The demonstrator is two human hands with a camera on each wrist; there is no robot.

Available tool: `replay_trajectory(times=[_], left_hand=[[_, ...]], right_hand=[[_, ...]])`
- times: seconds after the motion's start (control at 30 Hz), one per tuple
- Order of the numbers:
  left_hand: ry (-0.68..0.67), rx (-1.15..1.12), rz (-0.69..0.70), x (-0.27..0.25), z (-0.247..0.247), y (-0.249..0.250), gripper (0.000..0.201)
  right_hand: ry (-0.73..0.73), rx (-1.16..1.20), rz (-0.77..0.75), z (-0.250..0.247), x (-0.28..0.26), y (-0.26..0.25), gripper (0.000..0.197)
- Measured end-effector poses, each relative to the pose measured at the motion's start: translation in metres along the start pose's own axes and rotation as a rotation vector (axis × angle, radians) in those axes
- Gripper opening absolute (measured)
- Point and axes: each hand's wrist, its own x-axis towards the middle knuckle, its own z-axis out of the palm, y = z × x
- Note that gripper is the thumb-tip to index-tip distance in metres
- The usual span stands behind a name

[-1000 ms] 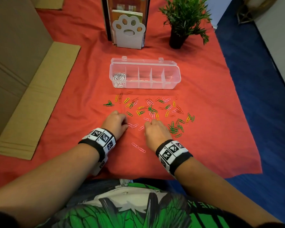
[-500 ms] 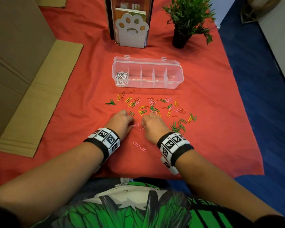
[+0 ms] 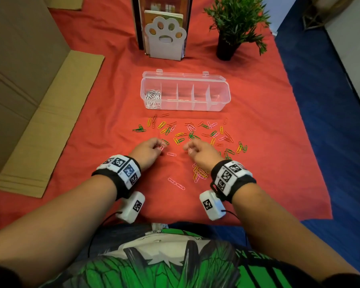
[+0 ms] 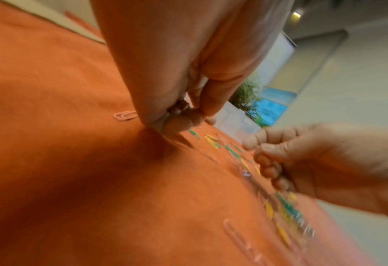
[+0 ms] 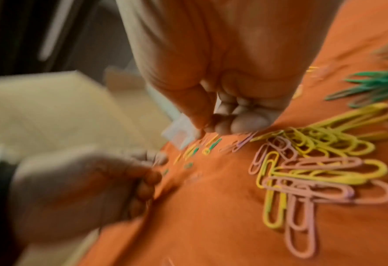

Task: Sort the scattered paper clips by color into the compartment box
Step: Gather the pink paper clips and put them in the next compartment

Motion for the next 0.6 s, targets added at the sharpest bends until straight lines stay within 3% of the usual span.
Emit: replay_trajectory(times=[0.07,0.13,0.2,0.27,0.33,0.4,0.47,0.53,0.6], left_hand=[[-0.009,-0.349,-0.159,-0.005,0.0,0.008,0.028],[-0.046,-0.613,-0.251,-0.011,-0.001,0.016,0.027],[-0.089,-0.762,-0.301,-0.014,-0.001,0.021,0.026],[-0.065,-0.752,-0.325,-0.012,0.005,0.022,0.024],[0.004,-0.509,-0.248,-0.006,0.013,0.02,0.02],[0.074,-0.047,-0.053,-0.001,0.018,0.014,0.01],[0.12,0.386,0.128,0.0,0.019,0.01,0.017],[0.119,0.591,0.236,0.001,0.02,0.006,0.027],[0.121,0.637,0.284,0.0,0.02,0.003,0.027]], right_hand=[[-0.014,0.335,0.137,-0.005,-0.004,0.003,0.025],[-0.013,0.462,0.226,-0.004,-0.009,0.007,0.025],[0.01,0.279,0.22,0.0,-0.012,0.013,0.023],[0.049,0.032,0.161,0.003,-0.016,0.016,0.019],[0.09,-0.19,0.072,0.005,-0.02,0.017,0.012],[0.097,-0.341,-0.007,0.008,-0.025,0.022,0.01],[0.081,-0.421,-0.023,0.008,-0.03,0.028,0.016],[0.092,-0.451,0.01,0.002,-0.033,0.034,0.023],[0.118,-0.472,0.036,-0.008,-0.034,0.037,0.028]])
